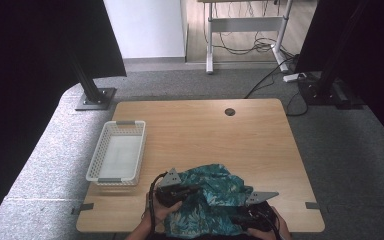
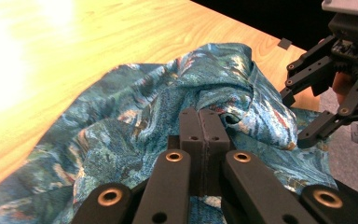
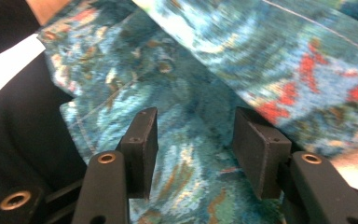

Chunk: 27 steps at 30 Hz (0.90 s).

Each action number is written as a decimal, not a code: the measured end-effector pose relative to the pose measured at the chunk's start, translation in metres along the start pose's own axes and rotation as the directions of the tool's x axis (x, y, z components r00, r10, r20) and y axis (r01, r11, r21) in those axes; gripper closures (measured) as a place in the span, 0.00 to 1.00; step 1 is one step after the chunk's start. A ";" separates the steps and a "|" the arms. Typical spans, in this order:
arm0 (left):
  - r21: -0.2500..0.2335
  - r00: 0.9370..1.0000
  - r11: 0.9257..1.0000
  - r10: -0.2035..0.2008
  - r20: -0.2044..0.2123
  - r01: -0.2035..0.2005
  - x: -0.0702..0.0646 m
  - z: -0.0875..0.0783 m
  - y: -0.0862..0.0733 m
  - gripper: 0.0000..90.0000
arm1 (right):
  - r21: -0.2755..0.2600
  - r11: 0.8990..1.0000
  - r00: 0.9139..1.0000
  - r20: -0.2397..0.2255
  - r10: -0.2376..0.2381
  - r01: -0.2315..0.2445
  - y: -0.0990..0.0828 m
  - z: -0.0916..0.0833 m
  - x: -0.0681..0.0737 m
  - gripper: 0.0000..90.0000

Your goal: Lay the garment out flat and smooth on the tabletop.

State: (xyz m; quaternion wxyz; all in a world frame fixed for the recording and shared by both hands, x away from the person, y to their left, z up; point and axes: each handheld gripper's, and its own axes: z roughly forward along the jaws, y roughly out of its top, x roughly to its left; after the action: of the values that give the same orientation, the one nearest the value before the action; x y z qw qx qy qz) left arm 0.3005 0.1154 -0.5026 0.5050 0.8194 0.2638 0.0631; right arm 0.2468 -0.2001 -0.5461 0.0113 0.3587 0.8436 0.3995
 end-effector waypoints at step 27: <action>-0.044 0.996 0.998 -0.055 -0.069 0.052 0.027 0.002 0.017 1.00 | 0.001 1.000 1.000 -0.005 0.004 -0.004 -0.011 -0.019 0.003 0.60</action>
State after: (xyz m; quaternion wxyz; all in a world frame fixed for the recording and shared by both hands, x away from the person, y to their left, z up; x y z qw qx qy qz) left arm 0.3307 0.1206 -0.4931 0.5141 0.7984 0.3019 0.0840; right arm 0.2321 -0.2154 -0.5393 0.0081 0.3593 0.8432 0.3999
